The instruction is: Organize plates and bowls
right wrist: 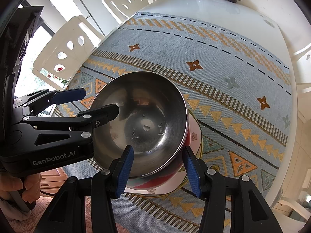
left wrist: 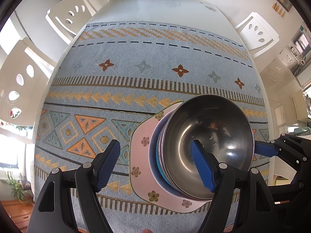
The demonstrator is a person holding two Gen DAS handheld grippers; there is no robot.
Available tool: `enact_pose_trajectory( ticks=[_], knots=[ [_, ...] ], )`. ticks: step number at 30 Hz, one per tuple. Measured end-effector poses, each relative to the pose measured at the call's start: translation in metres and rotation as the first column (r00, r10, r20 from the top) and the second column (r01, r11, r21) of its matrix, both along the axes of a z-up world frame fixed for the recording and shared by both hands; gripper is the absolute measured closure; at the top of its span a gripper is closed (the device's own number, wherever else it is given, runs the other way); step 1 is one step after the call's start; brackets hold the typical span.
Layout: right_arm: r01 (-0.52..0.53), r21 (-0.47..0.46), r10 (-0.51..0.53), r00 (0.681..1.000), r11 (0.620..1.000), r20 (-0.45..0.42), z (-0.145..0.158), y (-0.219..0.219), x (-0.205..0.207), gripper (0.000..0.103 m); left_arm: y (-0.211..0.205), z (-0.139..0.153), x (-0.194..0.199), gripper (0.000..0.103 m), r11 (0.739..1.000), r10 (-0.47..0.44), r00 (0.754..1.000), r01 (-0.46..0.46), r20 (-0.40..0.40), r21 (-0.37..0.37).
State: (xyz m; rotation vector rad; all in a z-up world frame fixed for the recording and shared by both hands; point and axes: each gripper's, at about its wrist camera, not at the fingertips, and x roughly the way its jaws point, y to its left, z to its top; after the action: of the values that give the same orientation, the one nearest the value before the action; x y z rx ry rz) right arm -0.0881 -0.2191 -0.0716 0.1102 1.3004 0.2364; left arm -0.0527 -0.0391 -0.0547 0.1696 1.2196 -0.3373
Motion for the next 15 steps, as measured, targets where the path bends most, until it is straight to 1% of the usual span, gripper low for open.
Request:
enact_pose_trajectory(
  ticks=[15],
  knots=[
    [-0.001, -0.001, 0.001, 1.000, 1.000, 0.000, 0.0005, 0.0006, 0.0003, 0.053, 0.0013, 0.0009, 0.0002, 0.029, 1.000, 0.008, 1.000, -0.008, 0.009, 0.004]
  ],
)
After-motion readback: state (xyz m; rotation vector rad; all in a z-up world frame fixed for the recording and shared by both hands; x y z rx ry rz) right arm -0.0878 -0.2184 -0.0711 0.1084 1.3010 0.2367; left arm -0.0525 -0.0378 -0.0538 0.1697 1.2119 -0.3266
